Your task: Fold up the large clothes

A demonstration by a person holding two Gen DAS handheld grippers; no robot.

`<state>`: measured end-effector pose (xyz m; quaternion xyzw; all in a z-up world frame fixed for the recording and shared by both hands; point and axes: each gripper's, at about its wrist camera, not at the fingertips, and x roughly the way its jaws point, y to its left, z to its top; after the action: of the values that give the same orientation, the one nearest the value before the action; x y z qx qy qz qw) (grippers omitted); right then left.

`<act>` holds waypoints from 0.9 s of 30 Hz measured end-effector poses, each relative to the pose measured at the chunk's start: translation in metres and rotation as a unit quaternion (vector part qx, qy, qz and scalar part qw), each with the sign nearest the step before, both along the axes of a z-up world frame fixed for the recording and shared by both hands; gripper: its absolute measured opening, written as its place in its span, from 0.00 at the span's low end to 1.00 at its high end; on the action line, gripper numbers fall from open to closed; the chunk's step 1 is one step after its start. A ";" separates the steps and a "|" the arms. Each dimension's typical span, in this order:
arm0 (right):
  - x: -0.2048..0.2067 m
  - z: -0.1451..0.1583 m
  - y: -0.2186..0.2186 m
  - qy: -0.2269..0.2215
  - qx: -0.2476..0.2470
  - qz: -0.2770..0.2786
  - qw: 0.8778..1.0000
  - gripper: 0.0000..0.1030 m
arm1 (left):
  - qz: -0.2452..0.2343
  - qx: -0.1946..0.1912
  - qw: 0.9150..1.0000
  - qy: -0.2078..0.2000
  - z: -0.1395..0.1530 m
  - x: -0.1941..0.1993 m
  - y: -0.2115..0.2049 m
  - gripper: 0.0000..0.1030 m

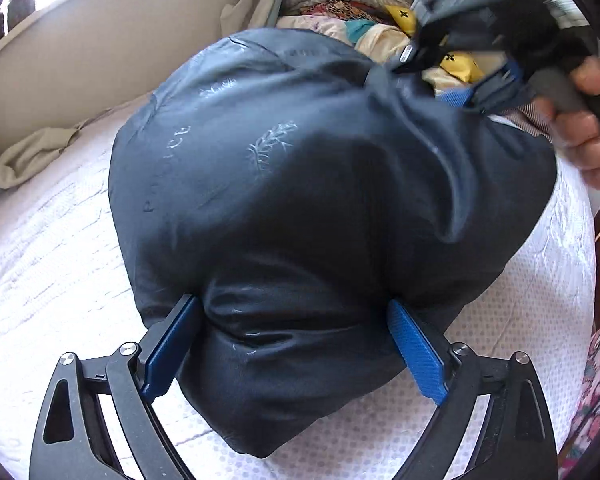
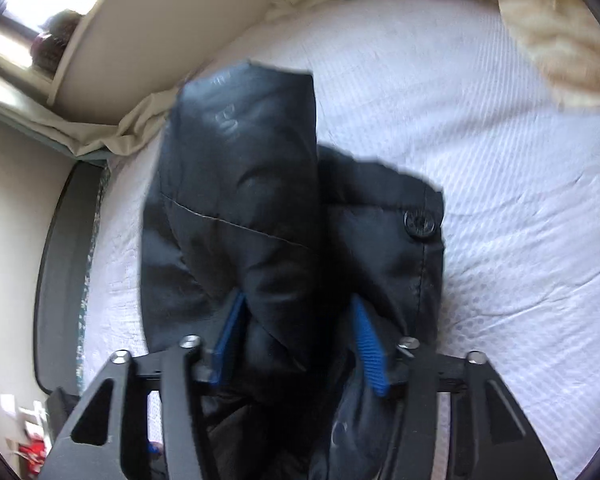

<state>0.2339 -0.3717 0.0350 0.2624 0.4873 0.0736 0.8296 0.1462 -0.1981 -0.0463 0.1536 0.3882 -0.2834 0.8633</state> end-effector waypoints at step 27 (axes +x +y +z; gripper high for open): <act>0.126 -0.087 0.044 0.061 -0.183 -0.007 0.981 0.00 | -0.033 -0.008 0.999 -0.006 0.002 -0.008 -0.009 0.94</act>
<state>0.3600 -0.3277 -0.0524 0.1133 0.5407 -0.0387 0.8327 0.1385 -0.2070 -0.0443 0.1606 0.3757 -0.3138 0.8571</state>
